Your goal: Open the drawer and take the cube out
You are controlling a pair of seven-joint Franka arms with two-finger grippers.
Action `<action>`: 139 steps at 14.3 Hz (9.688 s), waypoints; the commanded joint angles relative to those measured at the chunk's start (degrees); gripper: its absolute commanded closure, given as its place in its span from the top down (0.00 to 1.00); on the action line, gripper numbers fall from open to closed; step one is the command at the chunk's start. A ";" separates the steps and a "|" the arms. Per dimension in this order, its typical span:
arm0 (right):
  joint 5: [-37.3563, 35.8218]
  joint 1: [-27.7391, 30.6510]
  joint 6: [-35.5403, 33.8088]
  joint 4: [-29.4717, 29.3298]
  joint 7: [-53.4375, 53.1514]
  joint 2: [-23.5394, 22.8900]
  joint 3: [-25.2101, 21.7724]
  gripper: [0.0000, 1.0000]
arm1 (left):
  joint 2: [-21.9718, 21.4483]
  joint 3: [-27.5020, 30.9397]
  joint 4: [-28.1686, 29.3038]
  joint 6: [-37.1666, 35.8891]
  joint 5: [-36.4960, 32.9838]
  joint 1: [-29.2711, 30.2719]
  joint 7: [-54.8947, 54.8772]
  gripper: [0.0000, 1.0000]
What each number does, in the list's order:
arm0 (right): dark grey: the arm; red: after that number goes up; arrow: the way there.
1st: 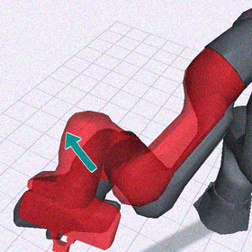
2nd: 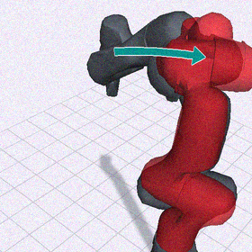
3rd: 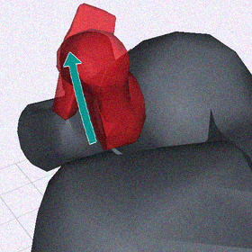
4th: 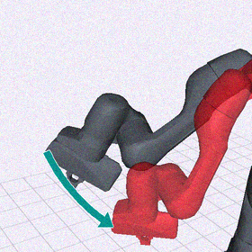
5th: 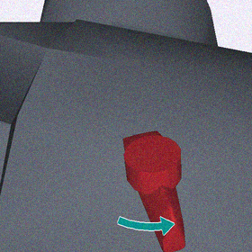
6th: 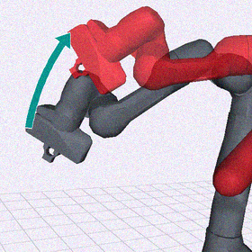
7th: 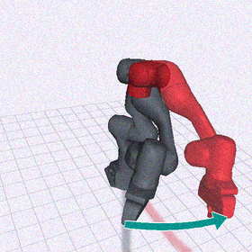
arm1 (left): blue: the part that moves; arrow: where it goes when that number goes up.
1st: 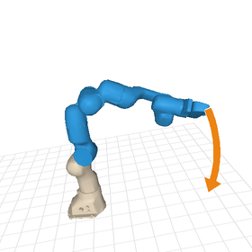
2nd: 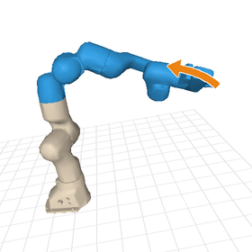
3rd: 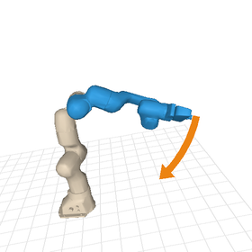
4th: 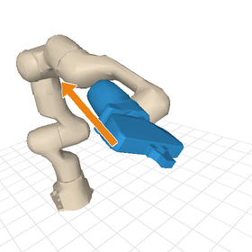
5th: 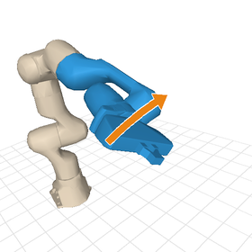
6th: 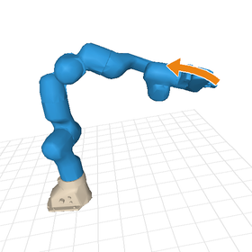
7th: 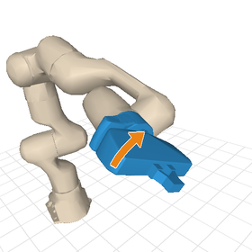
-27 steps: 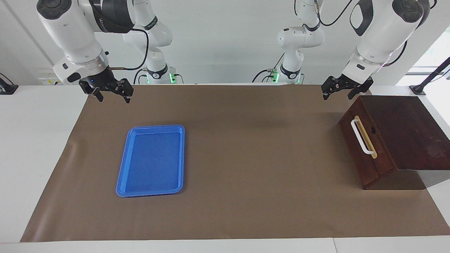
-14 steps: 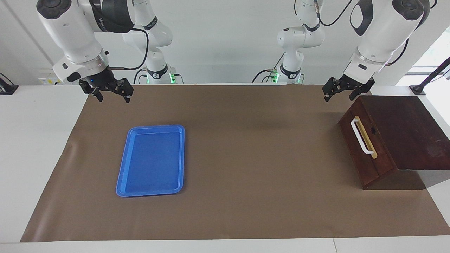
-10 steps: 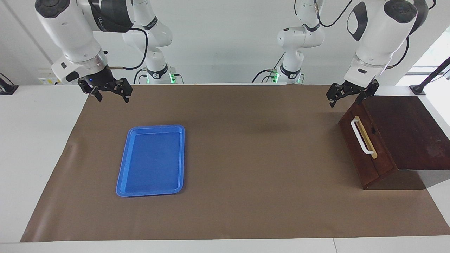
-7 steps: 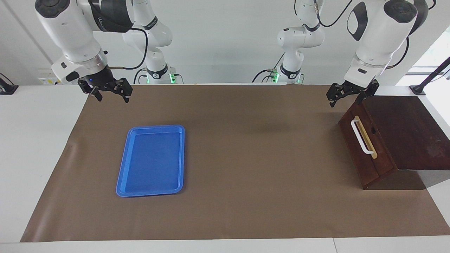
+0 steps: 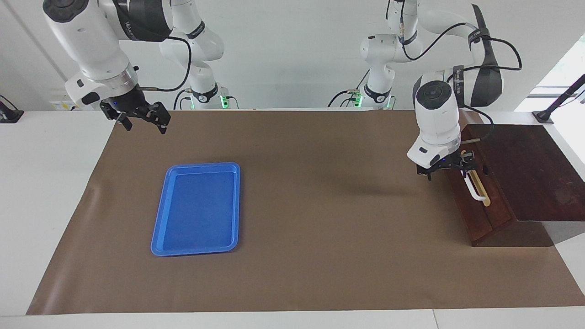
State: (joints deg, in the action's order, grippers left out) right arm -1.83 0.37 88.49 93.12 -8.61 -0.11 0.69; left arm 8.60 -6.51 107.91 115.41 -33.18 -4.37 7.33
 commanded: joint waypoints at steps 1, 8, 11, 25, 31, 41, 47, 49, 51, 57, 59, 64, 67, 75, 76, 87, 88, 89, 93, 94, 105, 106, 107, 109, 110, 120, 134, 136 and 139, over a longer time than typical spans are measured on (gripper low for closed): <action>0.07 0.51 0.72 1.80 -1.23 1.43 0.54 1.00 | -2.62 0.01 6.33 7.26 -1.45 3.91 0.14 1.00; 0.07 0.33 0.54 1.89 -2.38 1.52 0.54 1.00 | -3.50 -0.08 11.69 13.42 -1.36 8.23 0.58 1.00; 0.50 0.42 0.89 1.89 -3.86 1.17 0.54 1.00 | -3.16 -0.08 13.11 15.54 -1.36 7.62 3.72 1.00; 20.00 -3.69 5.62 -7.70 -58.83 -13.33 0.89 1.00 | 4.41 -0.26 1.16 8.35 15.16 -6.09 20.79 1.00; 31.69 -5.82 10.56 0.56 -78.04 -12.37 0.80 1.00 | 7.39 0.18 -20.34 -15.25 22.79 -5.31 21.58 1.00; 37.76 -8.63 15.57 6.54 -73.84 -10.00 0.89 1.00 | 2.31 0.71 -10.91 -4.51 26.24 8.22 61.03 1.00; 39.44 -9.86 17.94 8.56 -71.82 -9.47 0.89 1.00 | -0.95 0.62 -0.78 2.54 26.41 13.15 69.91 1.00; 39.79 -10.04 17.94 8.74 -69.97 -9.56 0.89 1.00 | -1.04 0.62 0.36 3.41 26.41 13.16 70.45 1.00; 39.79 -10.04 17.50 8.74 -68.22 -9.56 0.89 1.00 | -1.30 0.54 1.24 4.73 26.41 12.54 72.81 1.00; 39.79 -10.30 17.42 8.74 -68.12 -9.47 0.89 1.00 | -1.39 0.18 1.16 3.60 26.41 10.79 71.51 1.00; 39.79 -10.30 17.41 8.74 -68.12 -9.47 0.89 1.00 | -1.31 0.01 0.55 2.98 26.33 9.82 64.69 1.00; 39.79 -10.21 17.24 8.74 -68.12 -9.47 0.89 1.00 | -1.48 0.01 0.81 2.02 26.33 8.76 55.25 1.00; 39.79 -10.30 17.41 8.74 -68.12 -9.47 0.89 1.00 | -1.92 0.01 0.98 -0.35 26.33 8.15 47.46 1.00; 39.79 -10.04 17.33 8.65 -68.29 -9.47 0.89 1.00 | -2.19 0.10 1.16 -1.33 26.33 8.76 42.06 0.88; 39.79 -9.95 17.24 8.65 -68.64 -9.47 0.80 1.00 | -2.27 0.10 1.25 -1.33 26.41 8.94 41.28 0.80; 39.79 -9.60 17.42 8.74 -69.26 -9.47 0.80 1.00 | 4.39 0.45 -16.90 -15.08 29.74 8.50 42.41 0.00; 39.79 -9.60 17.50 8.74 -69.18 -9.47 0.80 1.00 | 5.89 0.36 -21.12 -18.34 29.93 8.41 45.72 0.00; 39.79 -9.60 17.42 8.74 -69.17 -9.47 0.80 1.00 | 7.29 0.27 -24.38 -20.72 30.19 8.15 50.54 0.00; 39.79 -9.78 17.33 8.65 -69.17 -9.47 0.80 1.00 | 7.66 0.18 -28.02 -23.03 33.27 2.80 64.62 0.00; 39.79 -9.78 17.41 8.74 -69.17 -9.47 0.80 1.00 | 7.48 -0.08 -28.20 -23.12 33.36 2.18 67.35 0.00; 39.71 -10.21 16.80 8.39 -68.82 -9.64 0.80 1.00 | 2.48 -0.34 -20.49 -8.91 42.59 -10.04 101.01 0.00; 39.36 -10.30 16.80 8.39 -68.82 -9.64 0.80 1.00 | 1.34 -0.34 -17.50 -6.01 42.41 -11.61 105.73 0.00; 38.75 -10.56 16.80 8.39 -68.82 -9.56 0.80 1.00 | 0.46 -0.34 -15.39 -3.81 42.32 -12.76 107.17 0.00; 37.43 -11.79 16.71 8.39 -68.74 -9.64 0.80 1.00 | -0.25 -0.34 -13.35 -1.59 42.32 -15.39 107.45 0.00; 37.42 -11.80 16.80 8.39 -68.74 -9.64 0.80 1.00 | -0.25 -0.34 -13.34 -1.50 42.32 -15.93 107.45 0.00; 39.77 -16.19 21.09 7.07 -77.57 -10.34 0.80 1.00 | 1.77 -0.34 -13.78 -1.41 36.17 -20.33 111.31 0.00; 52.80 -20.94 28.75 0.47 -89.74 -17.91 0.89 1.00 | 3.44 -0.34 -15.72 -3.62 32.74 -22.17 114.04 0.00; 52.98 -21.55 29.19 0.48 -89.83 -18.17 0.89 1.00 | 3.53 -0.34 -15.63 -3.96 32.65 -22.35 114.22 0.00; 53.77 -22.69 29.81 0.57 -90.00 -18.96 0.80 1.00 | 3.53 -0.34 -15.63 -4.05 32.65 -22.44 114.22 0.00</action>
State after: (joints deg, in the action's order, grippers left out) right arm 50.64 -21.73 117.19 94.05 -97.69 -18.17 1.56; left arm 11.73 -7.59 93.31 112.36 0.67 -25.80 120.38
